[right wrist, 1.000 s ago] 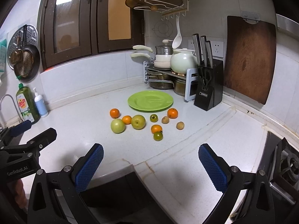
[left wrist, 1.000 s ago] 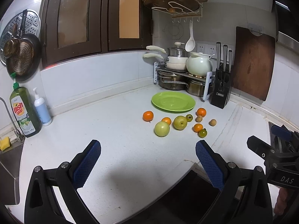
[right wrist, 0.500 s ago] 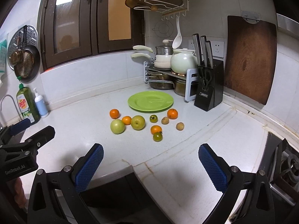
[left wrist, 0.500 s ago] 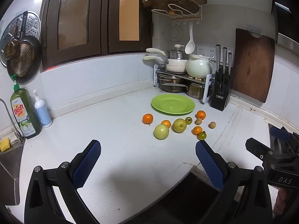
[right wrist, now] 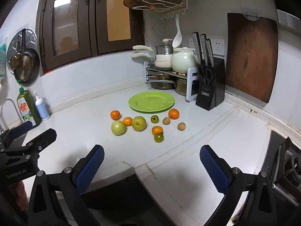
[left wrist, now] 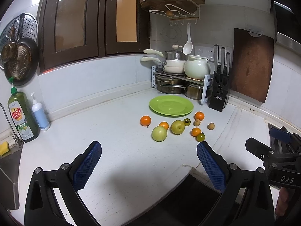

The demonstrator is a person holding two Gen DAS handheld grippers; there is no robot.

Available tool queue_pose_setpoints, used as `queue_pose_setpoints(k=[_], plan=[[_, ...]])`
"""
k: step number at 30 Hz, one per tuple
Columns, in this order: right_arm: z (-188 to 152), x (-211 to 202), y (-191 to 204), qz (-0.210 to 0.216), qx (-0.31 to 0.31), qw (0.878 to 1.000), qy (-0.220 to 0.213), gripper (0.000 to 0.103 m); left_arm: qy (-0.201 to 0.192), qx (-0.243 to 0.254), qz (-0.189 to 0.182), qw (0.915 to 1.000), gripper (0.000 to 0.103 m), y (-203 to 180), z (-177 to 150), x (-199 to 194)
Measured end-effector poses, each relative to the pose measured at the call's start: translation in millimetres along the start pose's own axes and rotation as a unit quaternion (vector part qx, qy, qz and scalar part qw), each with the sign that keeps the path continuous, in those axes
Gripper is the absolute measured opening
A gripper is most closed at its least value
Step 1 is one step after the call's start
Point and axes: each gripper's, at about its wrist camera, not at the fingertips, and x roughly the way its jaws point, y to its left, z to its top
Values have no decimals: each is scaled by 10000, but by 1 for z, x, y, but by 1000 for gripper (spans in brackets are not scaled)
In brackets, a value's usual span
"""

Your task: Organize fruits

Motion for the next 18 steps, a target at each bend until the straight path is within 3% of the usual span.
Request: queue_pose_setpoints(k=[18], plan=[[1,1,1,3,9,10000,31,102,-1,-1,-36,10000,103,-3,0,1]])
